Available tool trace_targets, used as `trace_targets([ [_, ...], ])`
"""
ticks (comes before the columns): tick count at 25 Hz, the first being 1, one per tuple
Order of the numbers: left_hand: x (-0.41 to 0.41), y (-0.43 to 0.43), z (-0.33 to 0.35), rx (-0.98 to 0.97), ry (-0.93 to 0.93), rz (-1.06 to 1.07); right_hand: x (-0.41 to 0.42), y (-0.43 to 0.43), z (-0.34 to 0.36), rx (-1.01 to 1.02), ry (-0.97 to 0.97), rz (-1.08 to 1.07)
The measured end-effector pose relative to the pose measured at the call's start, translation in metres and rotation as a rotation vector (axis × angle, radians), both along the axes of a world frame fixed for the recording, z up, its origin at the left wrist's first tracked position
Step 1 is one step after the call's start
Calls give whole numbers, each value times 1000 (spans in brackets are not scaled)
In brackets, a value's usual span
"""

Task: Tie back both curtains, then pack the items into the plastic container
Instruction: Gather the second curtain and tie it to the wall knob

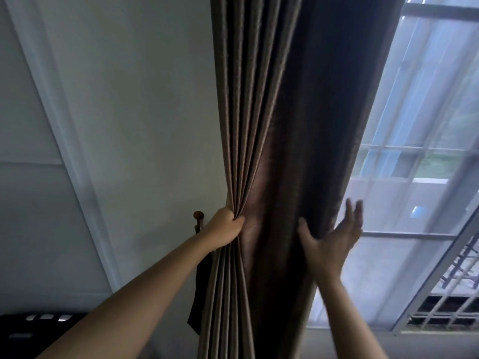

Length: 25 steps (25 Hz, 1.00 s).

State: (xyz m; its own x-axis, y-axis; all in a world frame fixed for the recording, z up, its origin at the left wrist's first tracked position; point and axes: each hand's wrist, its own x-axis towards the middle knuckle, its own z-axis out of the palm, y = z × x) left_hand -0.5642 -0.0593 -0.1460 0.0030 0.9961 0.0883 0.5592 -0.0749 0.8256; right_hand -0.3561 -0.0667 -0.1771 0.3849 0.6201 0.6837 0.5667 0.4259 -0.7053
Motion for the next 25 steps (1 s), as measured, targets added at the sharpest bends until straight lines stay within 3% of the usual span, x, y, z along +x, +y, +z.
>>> trace_targets([
  [2,-1,-4,1,7,-12,-7,23,29,14,-237,-9,172],
  [4,1,-6,3,16,-12,-44,24,48,8,-429,-139,341],
  [9,5,5,-1,-48,25,-38,-28,50,-34,-667,-320,658],
  [13,3,7,-1,-43,33,-26,-60,43,-53,-715,-302,856],
  [25,4,15,4,-31,101,-31,-82,12,-61,-623,-272,1053],
])
